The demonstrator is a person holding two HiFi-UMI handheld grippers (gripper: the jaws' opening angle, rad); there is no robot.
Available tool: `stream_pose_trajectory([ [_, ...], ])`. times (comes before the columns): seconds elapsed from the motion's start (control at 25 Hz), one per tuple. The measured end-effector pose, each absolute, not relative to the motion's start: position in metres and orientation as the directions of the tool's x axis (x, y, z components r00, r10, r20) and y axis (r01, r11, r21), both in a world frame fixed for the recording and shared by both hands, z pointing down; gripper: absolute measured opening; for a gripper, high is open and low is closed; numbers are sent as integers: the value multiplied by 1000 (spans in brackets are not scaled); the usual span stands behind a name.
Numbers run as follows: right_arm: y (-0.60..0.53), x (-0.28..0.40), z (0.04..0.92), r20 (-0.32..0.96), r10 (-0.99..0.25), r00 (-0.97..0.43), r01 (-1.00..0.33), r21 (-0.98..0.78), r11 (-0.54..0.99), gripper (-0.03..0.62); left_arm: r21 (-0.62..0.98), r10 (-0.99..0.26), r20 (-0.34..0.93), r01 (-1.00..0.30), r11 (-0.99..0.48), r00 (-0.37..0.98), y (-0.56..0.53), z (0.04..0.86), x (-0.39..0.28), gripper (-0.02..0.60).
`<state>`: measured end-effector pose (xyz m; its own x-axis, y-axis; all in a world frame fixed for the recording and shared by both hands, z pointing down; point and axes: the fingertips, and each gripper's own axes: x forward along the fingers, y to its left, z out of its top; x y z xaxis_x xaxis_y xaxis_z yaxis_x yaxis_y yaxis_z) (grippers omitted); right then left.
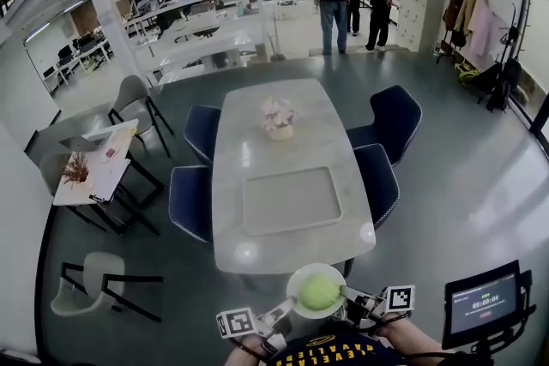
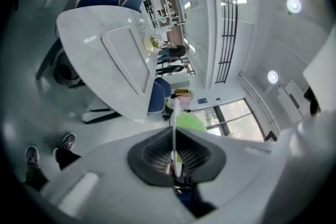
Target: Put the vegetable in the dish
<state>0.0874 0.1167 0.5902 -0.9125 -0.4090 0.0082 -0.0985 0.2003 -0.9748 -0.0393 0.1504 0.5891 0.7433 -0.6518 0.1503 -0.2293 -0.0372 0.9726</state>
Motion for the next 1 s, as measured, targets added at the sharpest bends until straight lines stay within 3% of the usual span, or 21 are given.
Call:
stream_pose_trajectory([
  [0.72, 7, 157, 600, -9, -371, -929, -67, -979, 191, 21, 977, -696, 144, -213, -14, 703, 48, 584, 35, 15],
  [1.0, -8, 155, 613, -8, -356, -934, -54, -985, 164, 21, 976, -704, 157, -219, 1, 692, 33, 593, 34, 17],
])
